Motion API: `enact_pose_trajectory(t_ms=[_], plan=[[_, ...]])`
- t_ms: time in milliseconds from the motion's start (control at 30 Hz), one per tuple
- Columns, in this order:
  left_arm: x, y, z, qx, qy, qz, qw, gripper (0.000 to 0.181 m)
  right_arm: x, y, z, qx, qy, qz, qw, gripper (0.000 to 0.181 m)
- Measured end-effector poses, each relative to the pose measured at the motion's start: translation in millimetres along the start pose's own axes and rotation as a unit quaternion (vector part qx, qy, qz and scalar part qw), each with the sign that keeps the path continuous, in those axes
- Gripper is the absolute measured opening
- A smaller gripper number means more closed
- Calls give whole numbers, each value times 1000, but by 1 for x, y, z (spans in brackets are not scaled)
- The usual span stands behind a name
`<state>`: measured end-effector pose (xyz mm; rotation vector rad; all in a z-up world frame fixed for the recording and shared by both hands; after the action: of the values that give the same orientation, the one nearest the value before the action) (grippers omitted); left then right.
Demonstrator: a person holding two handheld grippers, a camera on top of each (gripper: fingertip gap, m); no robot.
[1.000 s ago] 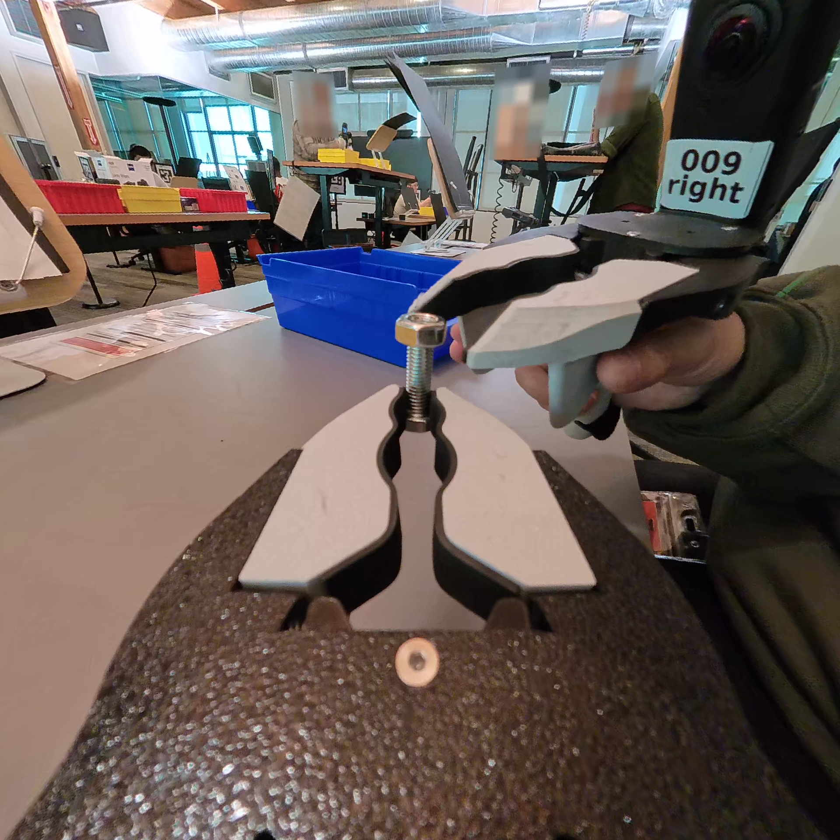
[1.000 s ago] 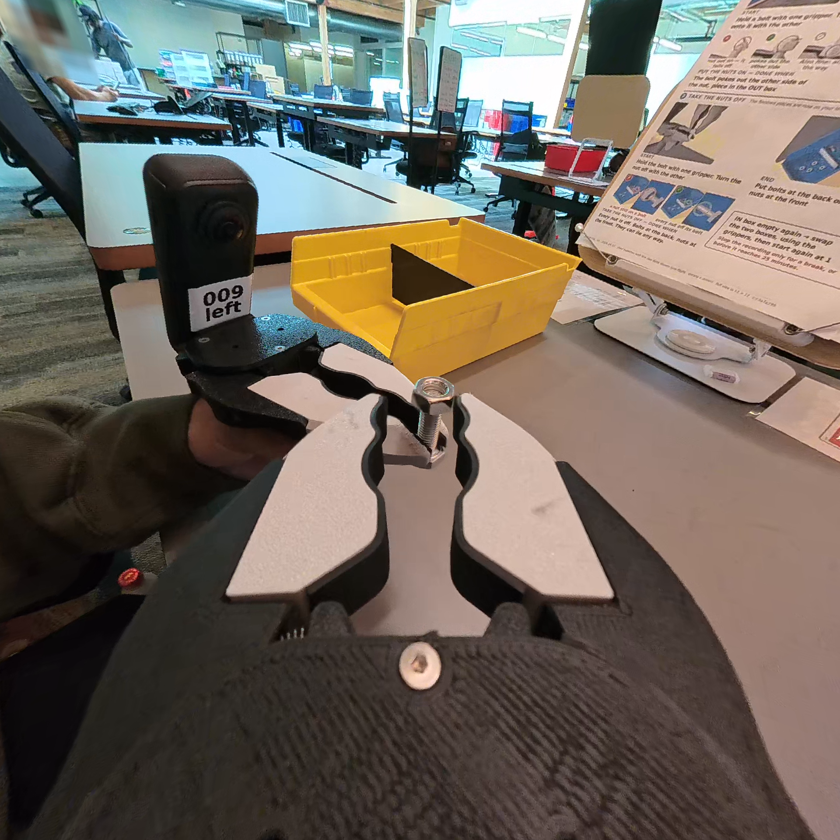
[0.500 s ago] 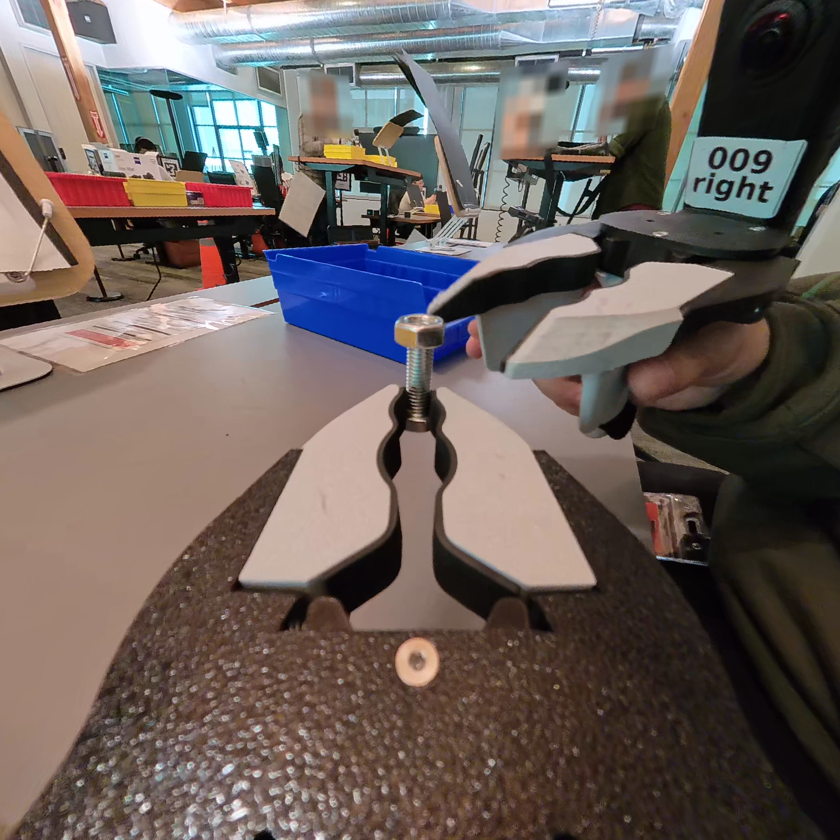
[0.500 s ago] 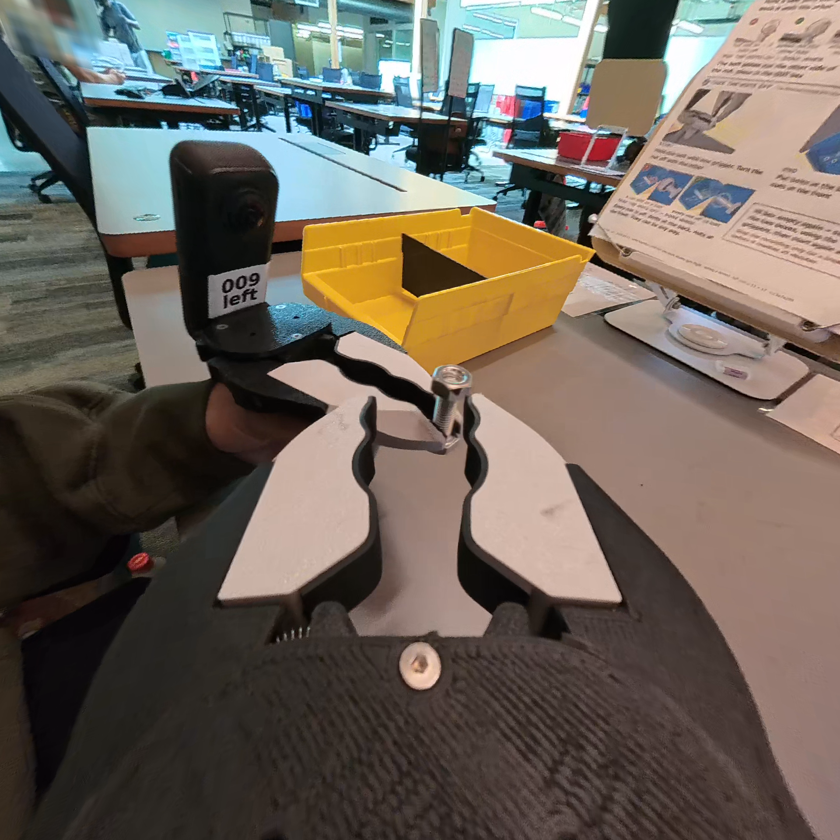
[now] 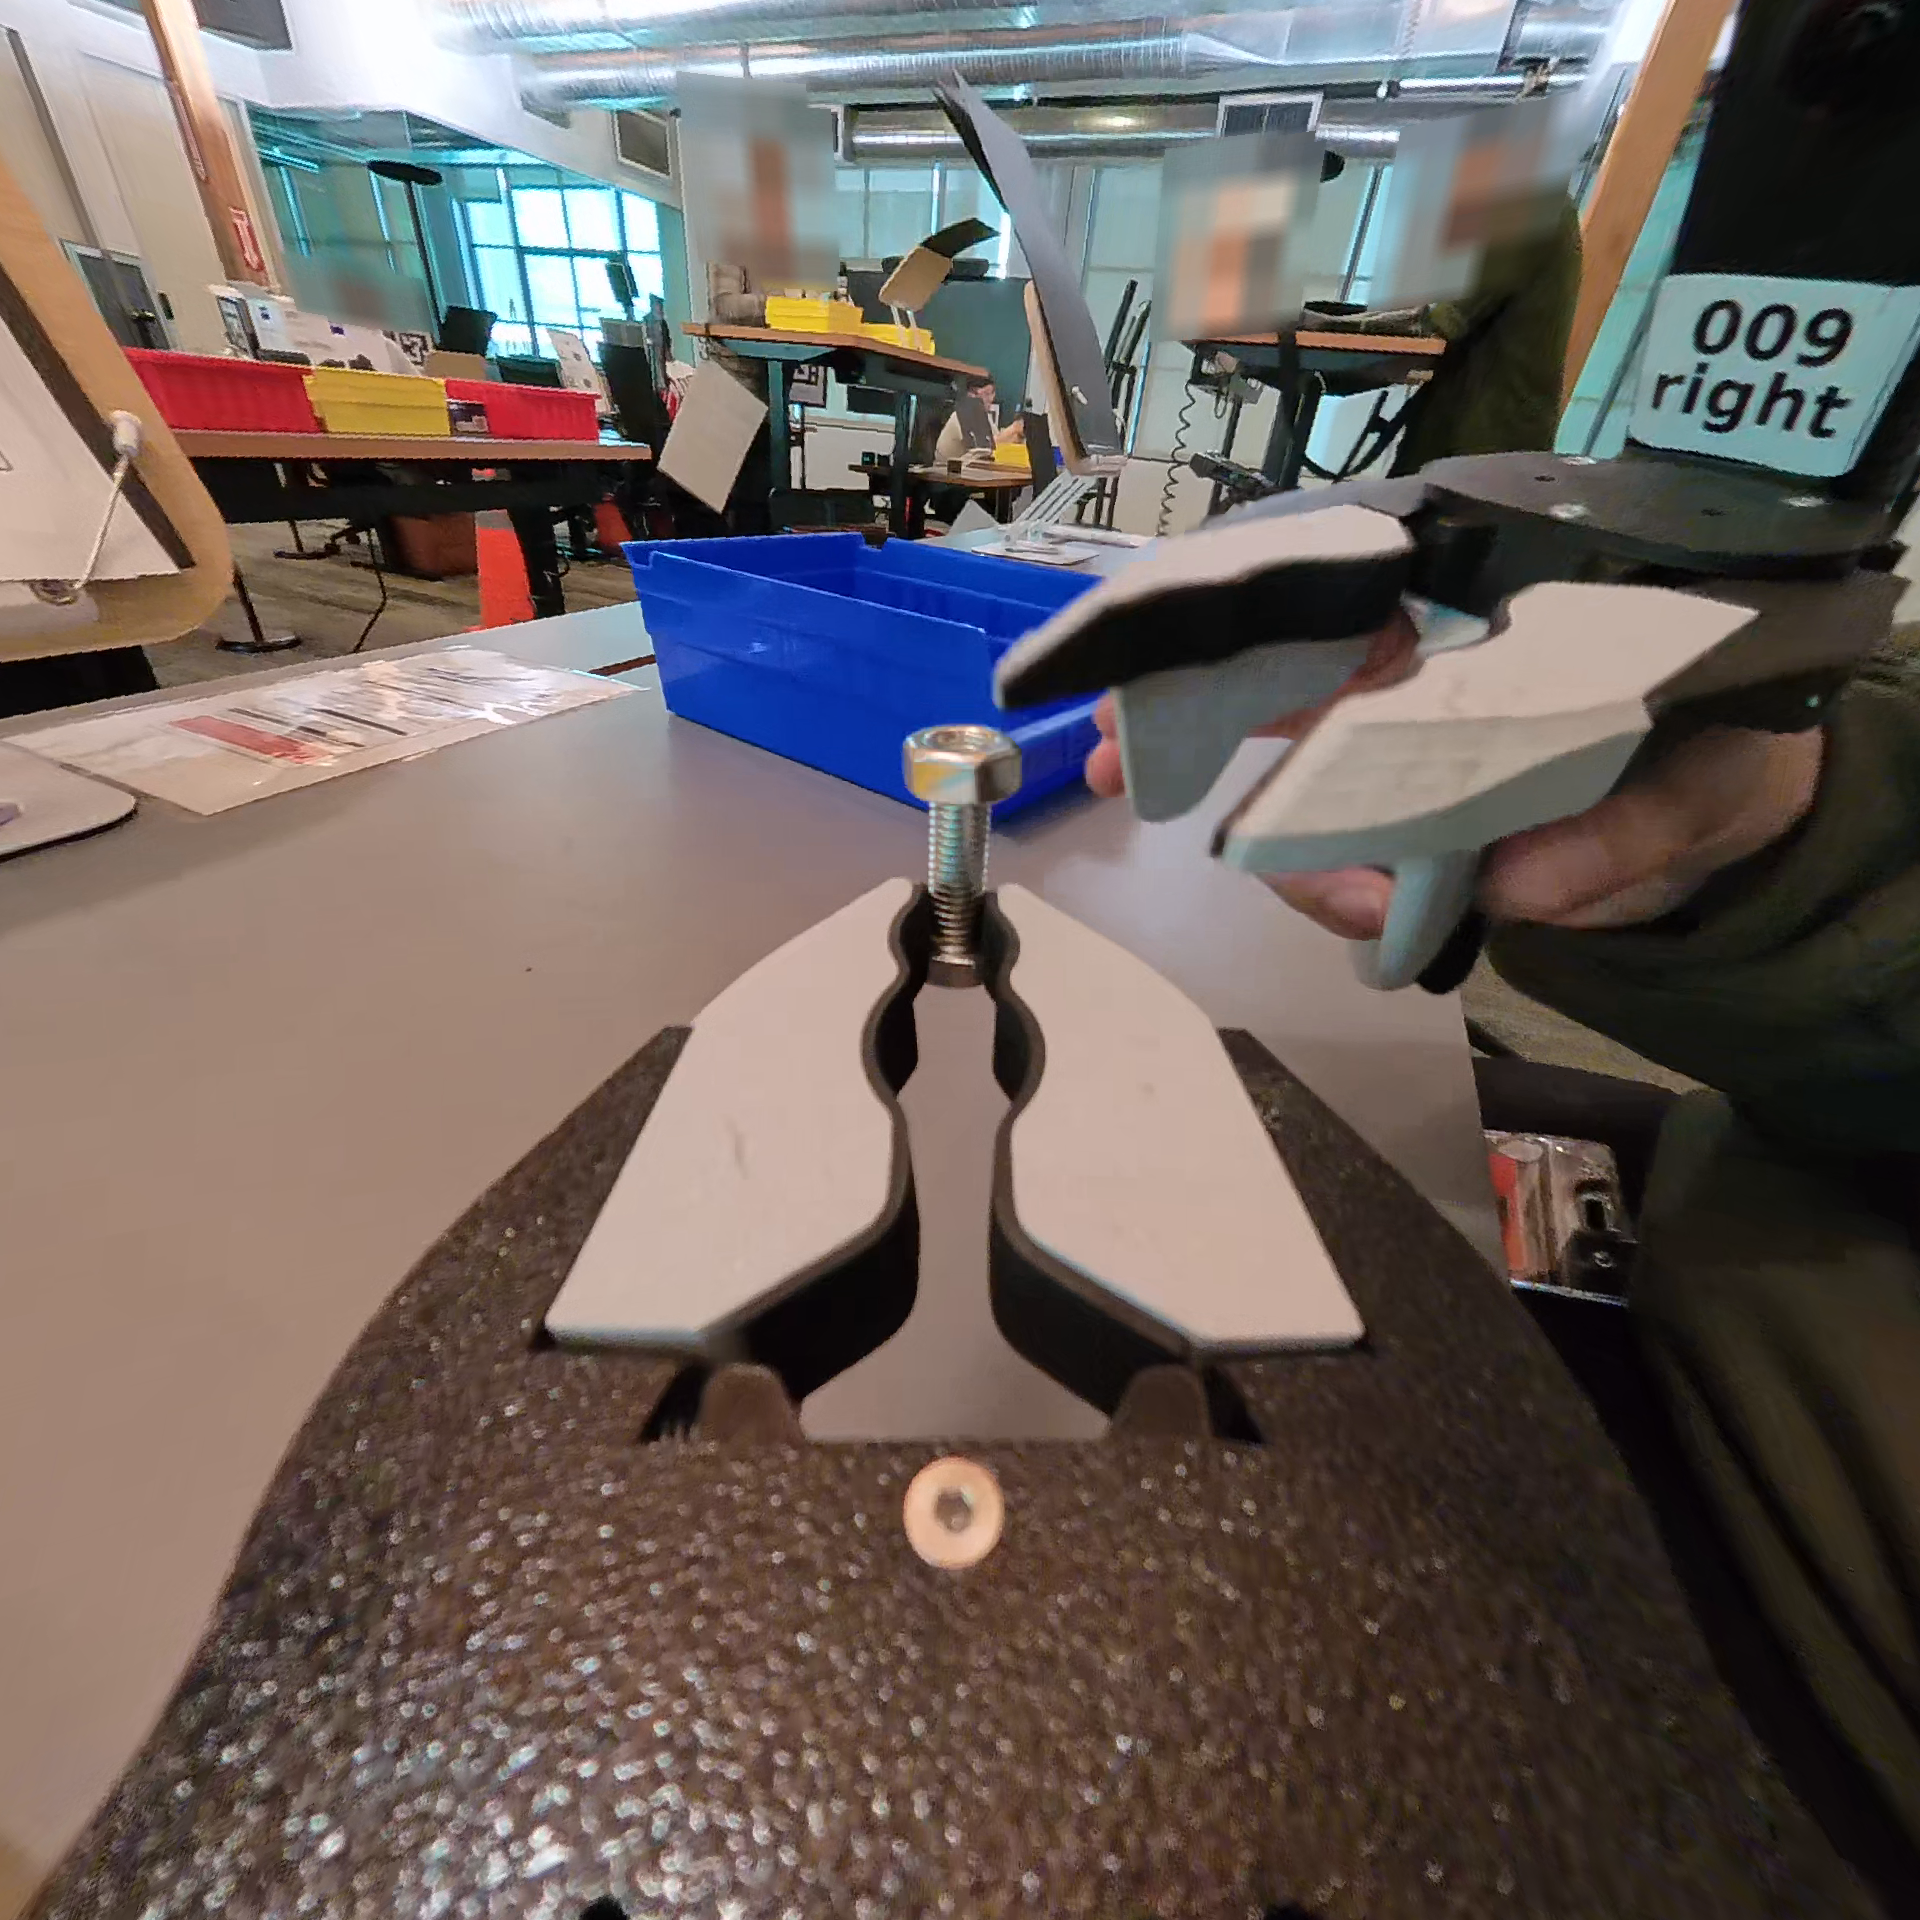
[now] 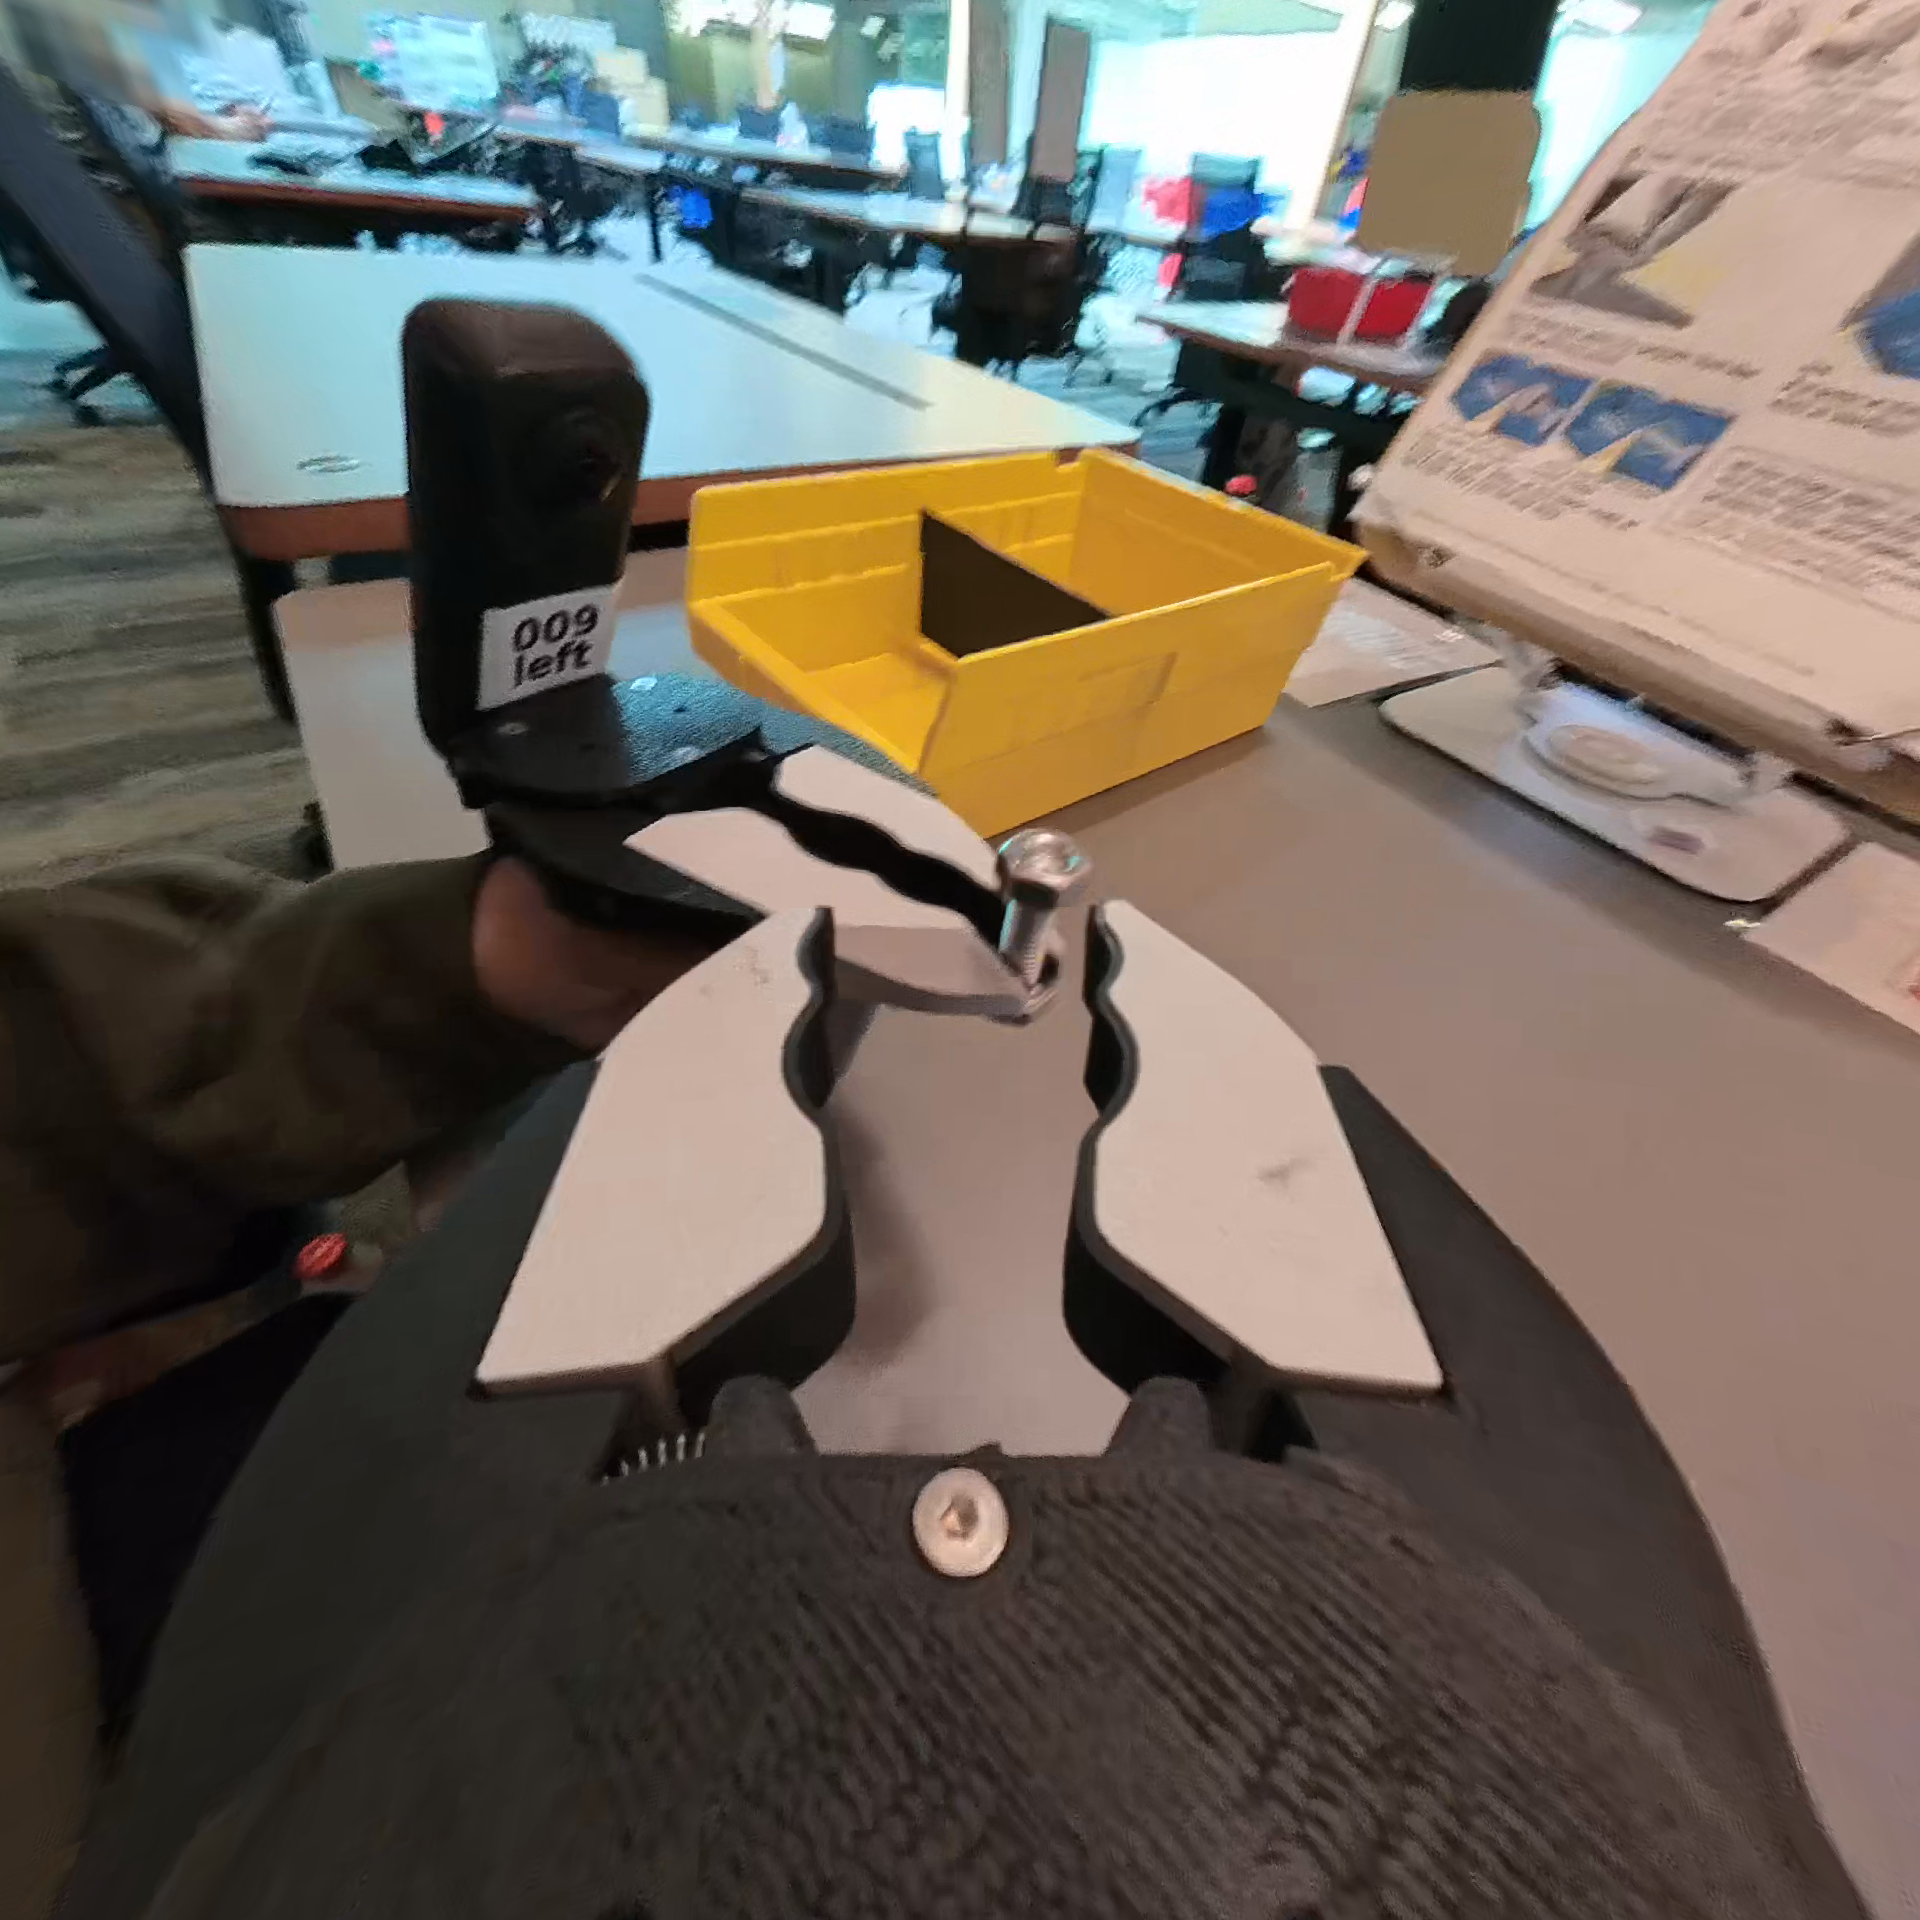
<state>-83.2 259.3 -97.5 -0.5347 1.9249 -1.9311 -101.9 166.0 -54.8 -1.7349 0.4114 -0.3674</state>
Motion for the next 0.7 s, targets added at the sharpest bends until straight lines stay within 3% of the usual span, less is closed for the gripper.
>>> enact_pose_trajectory(t_ms=[133, 267, 400, 567, 700], plan=[[8, 1, 3, -8, 34, 9, 999, 9, 3, 1, 6, 22, 19, 19, 999, 64], [2, 2, 3, -17, 3, 4, 1000, 9, -7, 6, 11, 0, -11, 14, 1000, 63], [-5, 2, -1, -13, -22, -9, 1000, 9, -11, 3, 4, -19, -53, 11, 998, 39], [5, 2, 5, -18, 17, 8, 1000, 9, 1, 3, 8, 10, 18, 25, 999, 68], [2, 3, 4, -23, 0, 9, 1000, 9, -5, 7, 11, -1, -9, 26, 1000, 63]])
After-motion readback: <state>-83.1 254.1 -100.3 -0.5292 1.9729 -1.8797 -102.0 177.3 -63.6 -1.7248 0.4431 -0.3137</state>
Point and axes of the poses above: each gripper's, where its closed fingertips meet, z out along the fingers, y out of its underside, x = y × z across the jaws, the point moved 6 cm from there along -z, back along the fingers, and after that the axes turned 4 degrees about z, right-handed, at the moved point
